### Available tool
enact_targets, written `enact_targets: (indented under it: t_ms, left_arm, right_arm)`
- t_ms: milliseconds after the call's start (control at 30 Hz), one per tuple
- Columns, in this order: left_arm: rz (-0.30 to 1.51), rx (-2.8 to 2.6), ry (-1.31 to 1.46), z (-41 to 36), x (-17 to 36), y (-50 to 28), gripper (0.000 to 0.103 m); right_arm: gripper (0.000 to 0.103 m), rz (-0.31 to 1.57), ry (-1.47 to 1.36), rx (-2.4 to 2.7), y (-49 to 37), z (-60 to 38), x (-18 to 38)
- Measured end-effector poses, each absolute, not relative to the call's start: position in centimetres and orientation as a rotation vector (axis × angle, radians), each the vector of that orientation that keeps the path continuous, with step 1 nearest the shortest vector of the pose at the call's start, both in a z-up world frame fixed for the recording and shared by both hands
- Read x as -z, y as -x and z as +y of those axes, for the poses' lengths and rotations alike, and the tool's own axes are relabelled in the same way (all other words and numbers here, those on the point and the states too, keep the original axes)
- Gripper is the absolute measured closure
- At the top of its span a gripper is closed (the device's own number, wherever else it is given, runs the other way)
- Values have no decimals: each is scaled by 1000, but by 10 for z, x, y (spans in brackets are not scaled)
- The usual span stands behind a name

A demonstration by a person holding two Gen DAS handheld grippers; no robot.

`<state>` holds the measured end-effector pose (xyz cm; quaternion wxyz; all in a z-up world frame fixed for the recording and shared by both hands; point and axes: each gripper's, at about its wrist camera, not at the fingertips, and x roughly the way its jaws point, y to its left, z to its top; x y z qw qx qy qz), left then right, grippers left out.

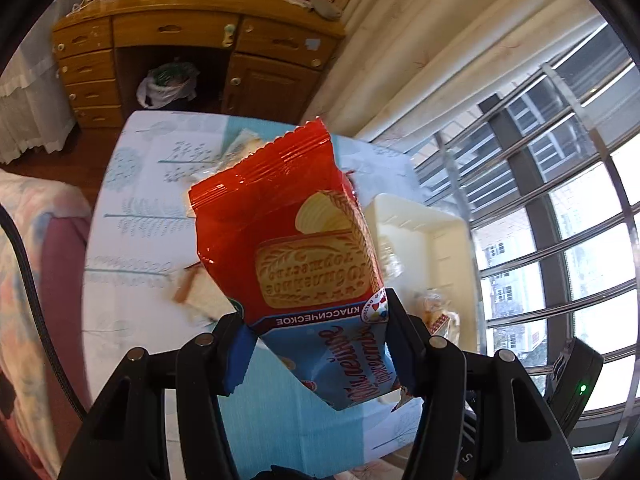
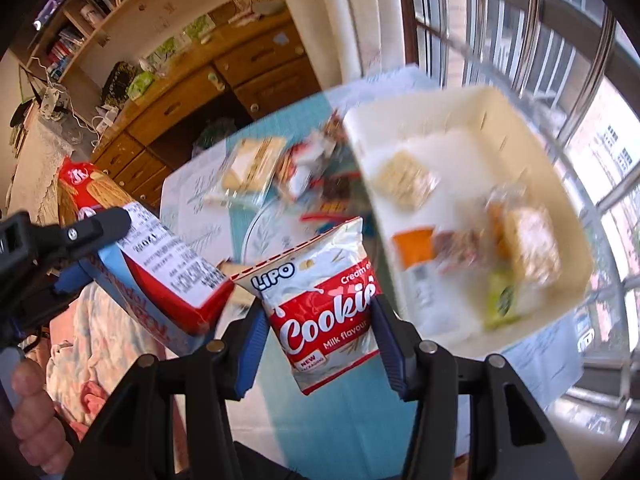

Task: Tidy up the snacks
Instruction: 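Carry the biscuit pack with the left tool while the right tool carries the Lipo Cookies bag to the tray, then open both tools to drop the biscuit pack and Cookies bag into the tray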

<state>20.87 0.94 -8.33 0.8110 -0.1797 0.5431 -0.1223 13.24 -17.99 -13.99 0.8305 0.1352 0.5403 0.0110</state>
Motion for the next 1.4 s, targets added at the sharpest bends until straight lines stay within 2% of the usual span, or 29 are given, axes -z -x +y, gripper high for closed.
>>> enact_targets:
  t_ms: [200, 467, 767, 900, 967, 1033, 1400]
  left_arm:
    - [1071, 336, 392, -37, 82, -207, 46]
    - [1053, 433, 355, -100, 100, -209, 46]
    - [1050, 500, 453, -154, 120, -215, 47]
    - [1009, 507, 478, -166, 115, -219, 25]
    - [985, 504, 470, -169, 110, -218, 25]
    - [982, 486, 462, -170, 107, -219, 24]
    - [955, 395, 468, -144, 104, -206, 24]
  right_arm:
    - [52, 1056, -201, -53, -148, -213, 124]
    - [51, 964, -105, -97, -165, -256, 116]
    - [50, 927, -108, -149, -182, -304, 121]
    - [50, 950, -141, -180, -189, -318, 126]
    - [48, 966, -160, -180, -191, -323, 130]
    - [41, 970, -184, -188, -192, -328, 133]
    - [41, 969, -226, -205, -191, -329, 136]
